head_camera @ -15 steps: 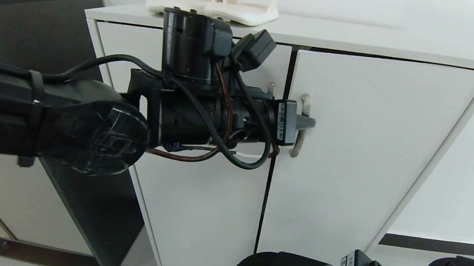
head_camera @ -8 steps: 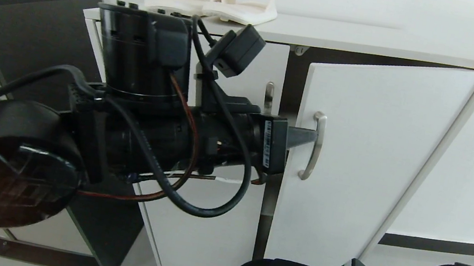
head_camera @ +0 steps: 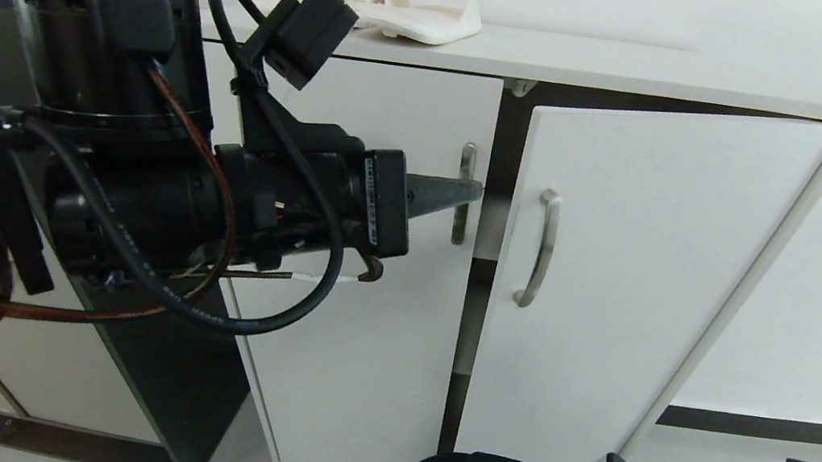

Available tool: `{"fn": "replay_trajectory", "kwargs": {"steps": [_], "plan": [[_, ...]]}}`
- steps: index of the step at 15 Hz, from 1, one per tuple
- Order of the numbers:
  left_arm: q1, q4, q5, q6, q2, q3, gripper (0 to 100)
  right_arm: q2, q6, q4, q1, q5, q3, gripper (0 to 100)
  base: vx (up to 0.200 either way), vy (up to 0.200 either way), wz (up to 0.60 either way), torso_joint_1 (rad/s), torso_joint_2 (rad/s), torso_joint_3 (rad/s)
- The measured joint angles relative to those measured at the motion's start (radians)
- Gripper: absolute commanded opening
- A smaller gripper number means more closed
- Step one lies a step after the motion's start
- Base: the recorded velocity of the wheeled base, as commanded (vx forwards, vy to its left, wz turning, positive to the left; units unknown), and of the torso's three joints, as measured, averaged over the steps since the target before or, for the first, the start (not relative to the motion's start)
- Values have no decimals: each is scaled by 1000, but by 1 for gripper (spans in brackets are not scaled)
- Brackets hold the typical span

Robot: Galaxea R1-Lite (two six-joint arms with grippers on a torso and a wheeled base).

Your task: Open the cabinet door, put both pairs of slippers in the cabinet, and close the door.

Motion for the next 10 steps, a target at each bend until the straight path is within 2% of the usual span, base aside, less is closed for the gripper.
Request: {"fn": "replay_trajectory", "kwargs": {"steps": [6,10], "plan": [[26,-25,-2,-1,167,-180,0,2,1,0,4,-1,-2,0,0,0,0,0,0,0],[34,-8,-2,-1,226,-230,0,11,1,0,4,-3,-2,0,0,0,0,0,0,0]]}}
